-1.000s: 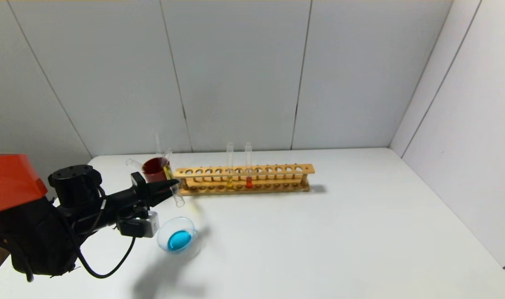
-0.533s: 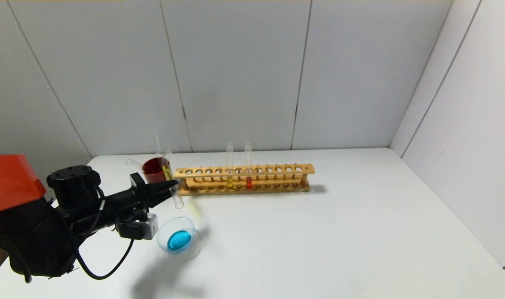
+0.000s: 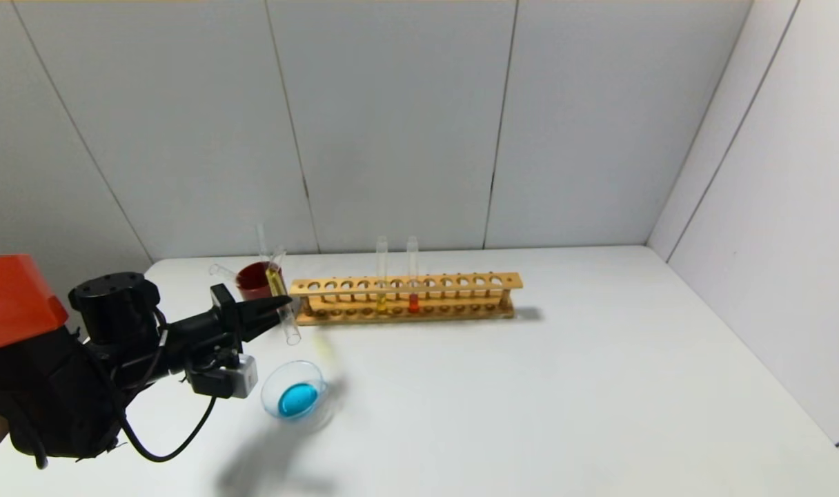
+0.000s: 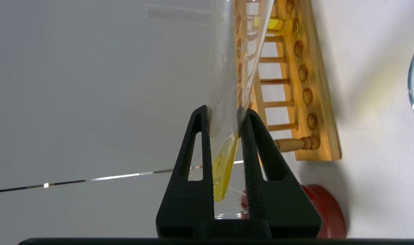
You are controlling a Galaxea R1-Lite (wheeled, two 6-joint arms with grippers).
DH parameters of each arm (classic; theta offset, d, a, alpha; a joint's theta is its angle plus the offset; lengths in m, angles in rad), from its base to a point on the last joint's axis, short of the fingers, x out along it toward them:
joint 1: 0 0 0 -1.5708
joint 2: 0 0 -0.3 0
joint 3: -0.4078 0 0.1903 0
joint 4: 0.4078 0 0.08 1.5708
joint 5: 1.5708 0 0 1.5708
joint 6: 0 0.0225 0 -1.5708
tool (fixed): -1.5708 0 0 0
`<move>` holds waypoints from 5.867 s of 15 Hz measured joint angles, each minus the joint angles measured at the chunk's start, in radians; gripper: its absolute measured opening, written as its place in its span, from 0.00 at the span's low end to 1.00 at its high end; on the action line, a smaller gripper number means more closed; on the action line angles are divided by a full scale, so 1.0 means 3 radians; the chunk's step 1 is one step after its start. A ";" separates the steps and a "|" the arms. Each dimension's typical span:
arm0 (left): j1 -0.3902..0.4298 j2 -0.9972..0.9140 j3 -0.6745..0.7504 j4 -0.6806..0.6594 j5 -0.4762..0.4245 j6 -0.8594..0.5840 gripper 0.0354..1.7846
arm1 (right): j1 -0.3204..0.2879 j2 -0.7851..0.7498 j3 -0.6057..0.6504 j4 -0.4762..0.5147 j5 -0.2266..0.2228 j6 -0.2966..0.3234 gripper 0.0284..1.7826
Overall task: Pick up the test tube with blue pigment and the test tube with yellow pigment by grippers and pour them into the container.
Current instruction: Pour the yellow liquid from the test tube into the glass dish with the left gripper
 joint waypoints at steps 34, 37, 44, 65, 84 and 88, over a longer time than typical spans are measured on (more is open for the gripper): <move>0.0370 0.0111 0.0109 -0.0234 -0.0285 0.0472 0.15 | 0.0001 0.0000 0.0000 0.0000 0.0001 0.0001 0.98; 0.0367 0.0127 0.0091 -0.0235 -0.0271 0.0471 0.15 | 0.0001 0.0000 0.0000 0.0000 0.0000 0.0001 0.98; 0.0367 0.0129 0.0022 -0.0235 -0.0200 0.0471 0.15 | 0.0001 0.0000 0.0000 0.0000 0.0000 0.0001 0.98; 0.0301 0.0122 -0.0191 -0.0234 -0.0373 0.0619 0.15 | 0.0000 0.0000 0.0000 0.0000 0.0000 0.0000 0.98; 0.0273 0.0116 -0.0338 -0.0235 -0.0417 0.0969 0.15 | 0.0001 0.0000 0.0000 0.0000 0.0000 0.0000 0.98; 0.0276 0.0113 -0.0422 -0.0234 -0.0467 0.1066 0.15 | 0.0001 0.0000 0.0000 0.0000 0.0000 0.0001 0.98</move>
